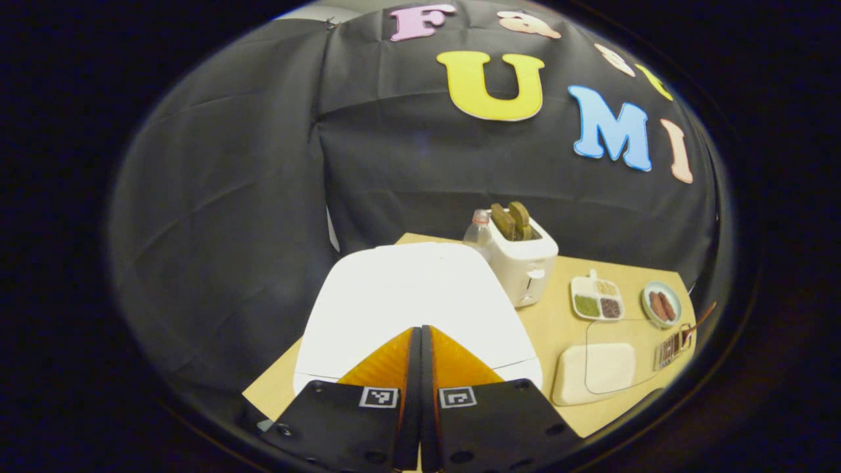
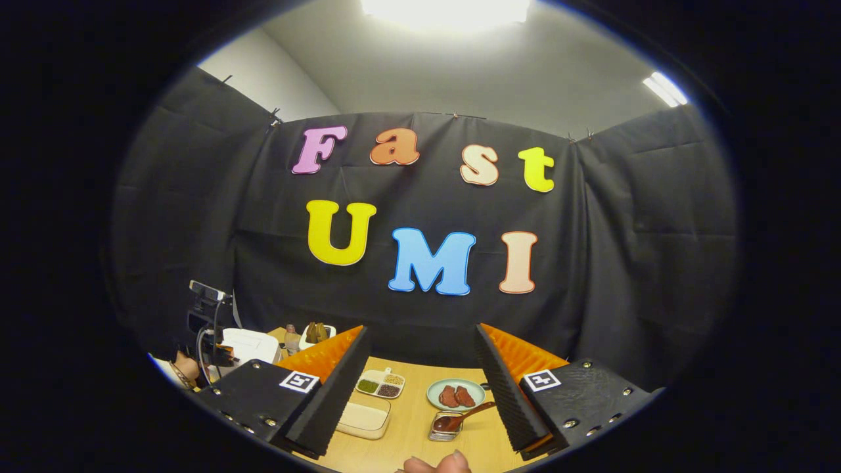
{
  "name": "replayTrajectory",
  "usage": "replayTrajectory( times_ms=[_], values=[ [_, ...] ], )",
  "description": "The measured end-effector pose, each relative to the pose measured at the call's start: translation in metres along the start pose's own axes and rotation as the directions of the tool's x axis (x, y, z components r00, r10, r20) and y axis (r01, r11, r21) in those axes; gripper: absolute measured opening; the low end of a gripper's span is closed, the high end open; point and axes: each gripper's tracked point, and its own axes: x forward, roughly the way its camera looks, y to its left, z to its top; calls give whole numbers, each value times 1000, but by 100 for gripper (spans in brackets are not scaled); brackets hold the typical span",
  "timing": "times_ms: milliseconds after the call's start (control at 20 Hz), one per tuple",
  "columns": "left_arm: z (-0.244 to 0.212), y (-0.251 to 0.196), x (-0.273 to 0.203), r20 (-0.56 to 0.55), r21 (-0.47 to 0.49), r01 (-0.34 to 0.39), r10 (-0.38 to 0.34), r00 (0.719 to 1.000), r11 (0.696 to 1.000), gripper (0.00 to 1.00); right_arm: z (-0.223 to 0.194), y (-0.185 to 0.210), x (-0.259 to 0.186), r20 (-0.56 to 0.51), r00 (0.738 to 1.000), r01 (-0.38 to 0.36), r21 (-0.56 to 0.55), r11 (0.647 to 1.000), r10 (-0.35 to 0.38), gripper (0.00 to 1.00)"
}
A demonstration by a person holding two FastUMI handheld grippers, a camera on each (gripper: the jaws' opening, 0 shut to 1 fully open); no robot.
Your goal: Close the left gripper, press the button to open the rice cooker; take a wooden spoon from the chopstick holder with the right hand, scoop a spoonful of rice and pour it into the rice cooker, then put the wooden spoon back into the chopstick holder.
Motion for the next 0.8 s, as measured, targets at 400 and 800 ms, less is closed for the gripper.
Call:
replayTrajectory(
  times_ms=[400,800],
  values=[
    [-10,-1,9,-46,-24,4,-6,999,1000,9,4,20,2,0,1000,-25,-2,1000,25,97],
    [56,13,-58,277,26,-21,13,961,999,8,11,25,-10,28,999,-28,2,1000,28,97]
  ],
)
